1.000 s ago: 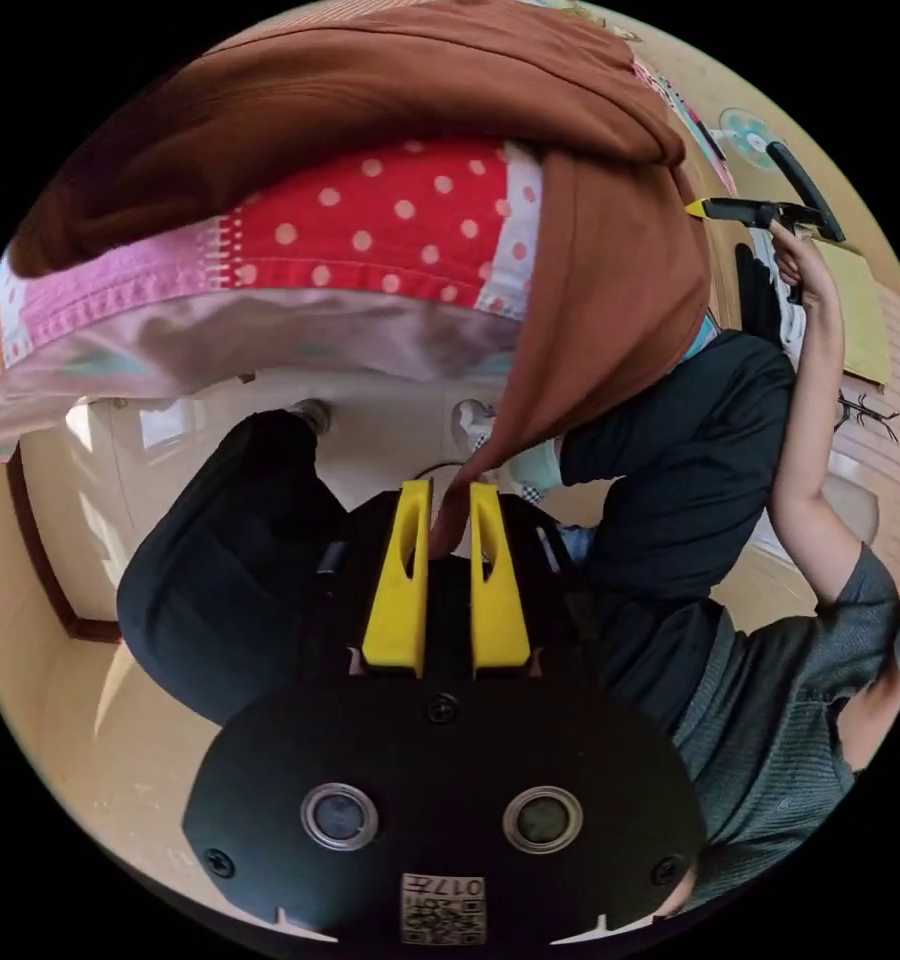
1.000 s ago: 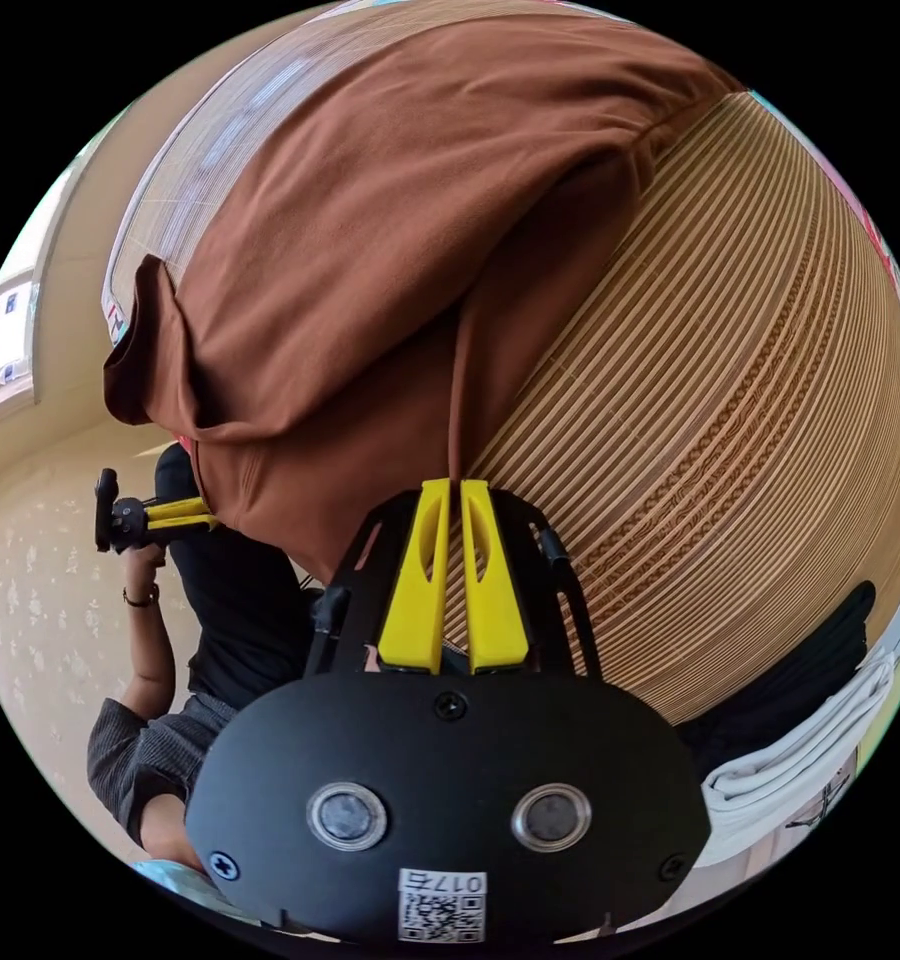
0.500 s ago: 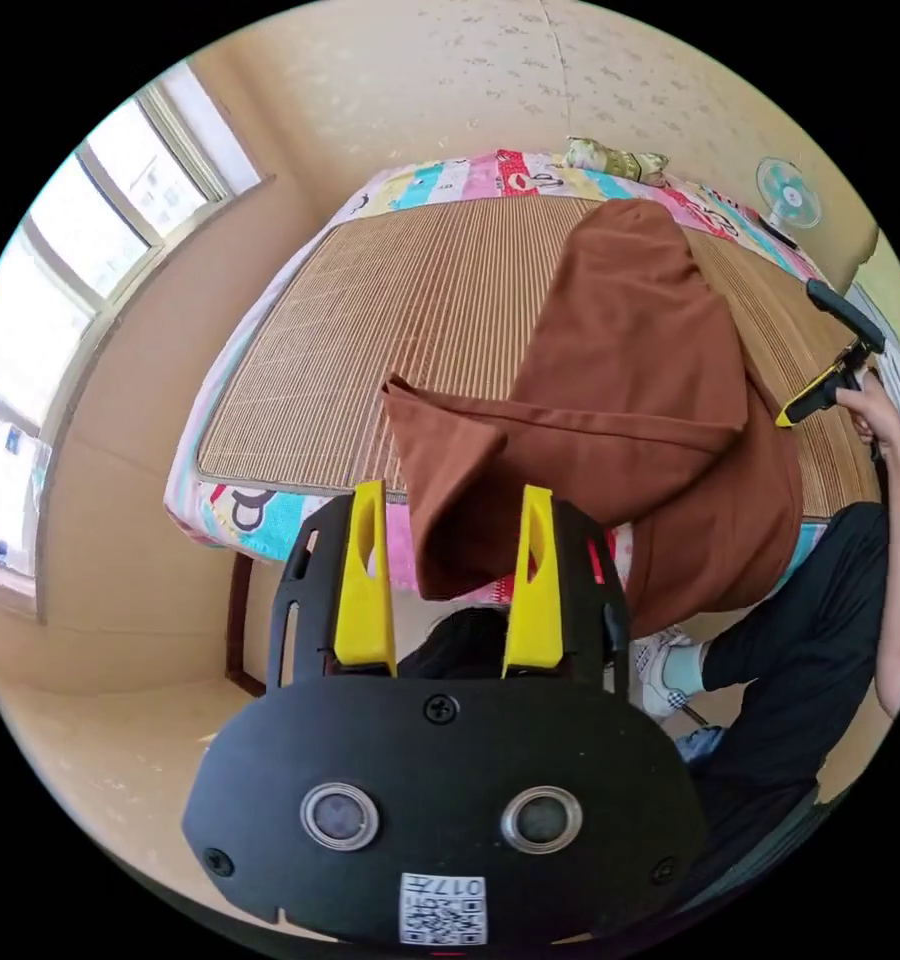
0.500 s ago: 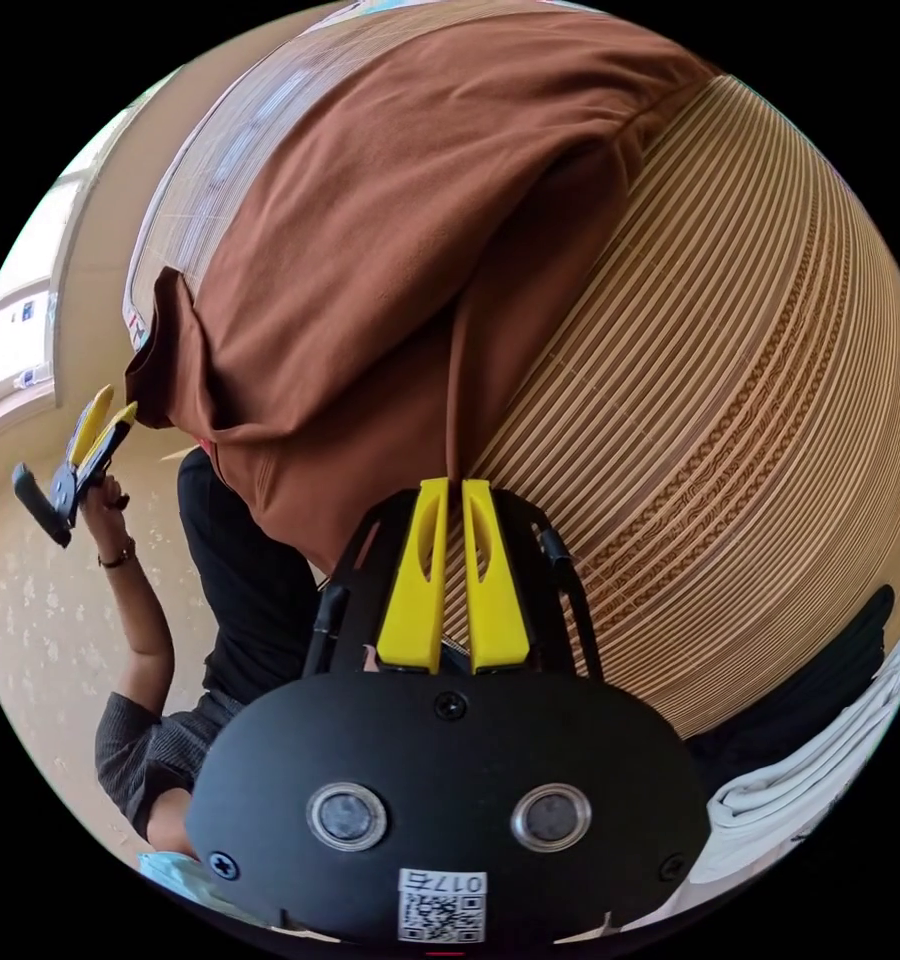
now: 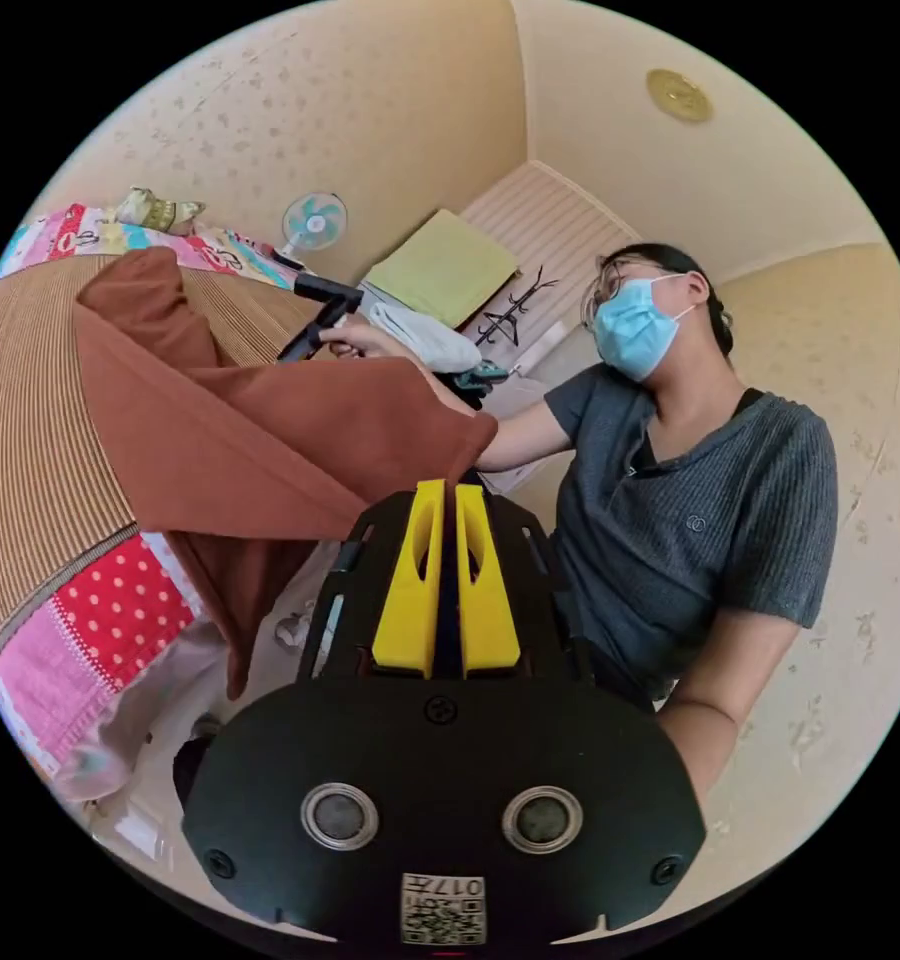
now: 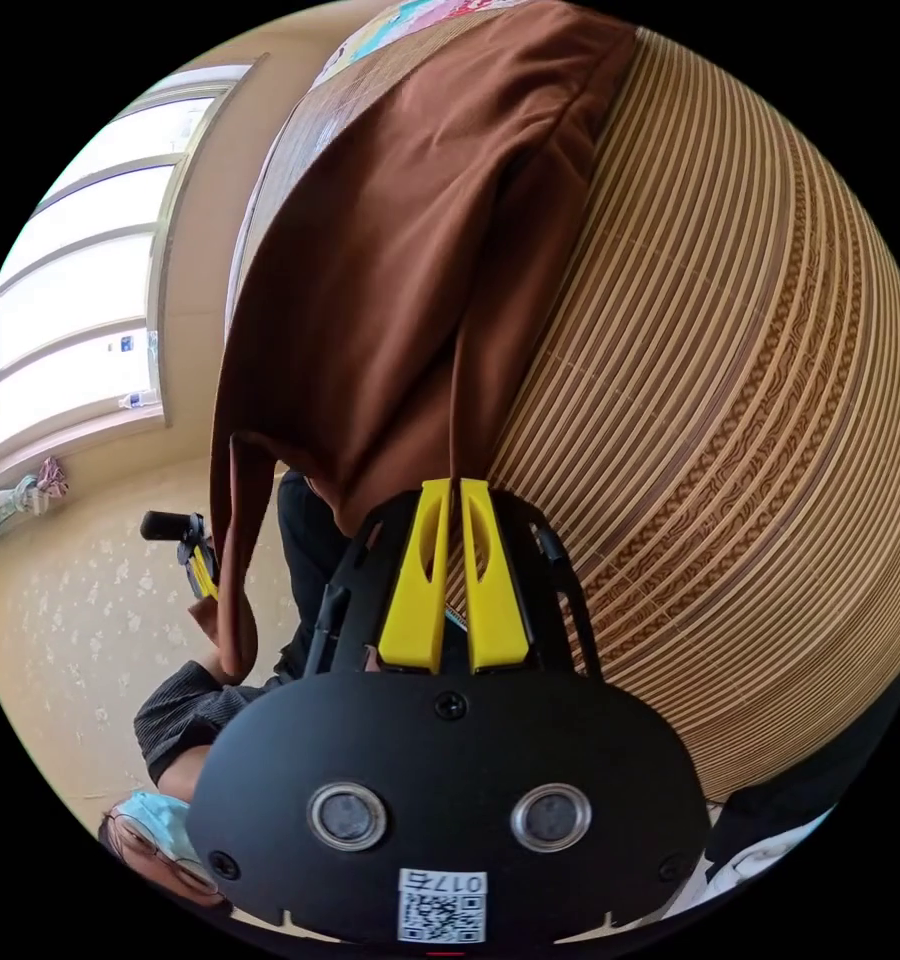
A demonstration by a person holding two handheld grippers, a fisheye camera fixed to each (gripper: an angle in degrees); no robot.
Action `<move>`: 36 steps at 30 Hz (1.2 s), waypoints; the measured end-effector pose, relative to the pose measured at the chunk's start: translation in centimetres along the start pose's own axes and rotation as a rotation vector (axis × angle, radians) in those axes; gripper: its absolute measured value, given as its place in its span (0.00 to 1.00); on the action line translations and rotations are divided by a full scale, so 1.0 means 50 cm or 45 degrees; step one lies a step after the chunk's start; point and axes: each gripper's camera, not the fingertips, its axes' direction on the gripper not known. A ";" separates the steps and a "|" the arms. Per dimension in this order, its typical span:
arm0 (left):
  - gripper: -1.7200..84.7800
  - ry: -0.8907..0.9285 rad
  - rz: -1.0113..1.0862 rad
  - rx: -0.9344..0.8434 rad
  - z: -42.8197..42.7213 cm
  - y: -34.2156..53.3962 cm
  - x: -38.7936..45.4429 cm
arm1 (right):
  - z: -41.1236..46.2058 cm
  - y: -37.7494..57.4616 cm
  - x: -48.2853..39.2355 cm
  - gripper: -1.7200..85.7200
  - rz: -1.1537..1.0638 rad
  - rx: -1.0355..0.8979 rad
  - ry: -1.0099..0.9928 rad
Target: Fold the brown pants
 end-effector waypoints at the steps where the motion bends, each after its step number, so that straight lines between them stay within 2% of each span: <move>1: 0.04 0.014 -0.089 -0.144 0.057 0.025 -0.009 | -0.002 0.003 -0.001 0.05 0.000 0.012 0.007; 4: 0.06 -0.135 -0.362 -0.500 0.169 0.092 -0.070 | -0.006 0.011 -0.007 0.06 -0.005 0.053 0.051; 6: 0.06 -0.246 -0.526 -0.563 0.188 0.129 -0.110 | 0.000 0.012 -0.012 0.08 -0.013 0.086 0.083; 7: 0.04 -0.228 -0.588 -0.583 0.192 0.145 -0.128 | 0.003 0.011 -0.015 0.09 -0.016 0.096 0.093; 10: 0.02 -0.041 -0.573 -0.494 0.181 0.159 -0.125 | 0.026 -0.002 -0.039 0.11 -0.054 0.111 0.171; 12: 0.03 -0.029 -0.519 -0.430 0.164 0.153 -0.105 | 0.052 -0.013 -0.060 0.07 -0.044 0.082 0.379; 14: 0.05 -0.127 -0.490 -0.377 0.140 0.142 -0.079 | 0.058 -0.006 -0.081 0.06 -0.086 0.072 0.473; 17: 0.08 -0.373 -0.453 -0.229 0.097 0.111 -0.017 | 0.004 0.047 -0.091 0.04 -0.131 0.221 0.362; 19: 0.15 -0.607 -0.473 -0.105 0.088 0.084 0.028 | -0.039 0.085 -0.056 0.04 -0.063 0.309 0.285; 22: 0.21 -0.867 -0.520 -0.026 0.119 0.046 0.057 | -0.048 0.098 0.032 0.03 0.122 0.234 0.228; 26: 0.22 -1.094 -0.522 -0.029 0.191 0.007 0.054 | 0.000 0.075 0.069 0.03 0.201 0.035 0.326; 28: 0.22 -1.211 -0.572 -0.077 0.228 -0.006 0.023 | 0.004 0.077 0.062 0.04 0.188 0.017 0.385; 31: 0.19 -1.240 -0.654 -0.176 0.255 -0.006 -0.033 | -0.019 0.099 0.056 0.04 0.151 0.089 0.411; 34: 0.15 -1.313 -0.661 -0.222 0.247 0.000 -0.054 | -0.069 0.135 0.044 0.05 0.045 0.267 0.345; 35: 0.14 -1.301 -0.662 -0.226 0.240 0.001 -0.055 | -0.087 0.148 0.042 0.05 -0.030 0.329 0.265; 36: 0.09 -1.215 -0.630 -0.230 0.222 0.001 -0.053 | -0.101 0.157 0.050 0.05 -0.083 0.359 0.164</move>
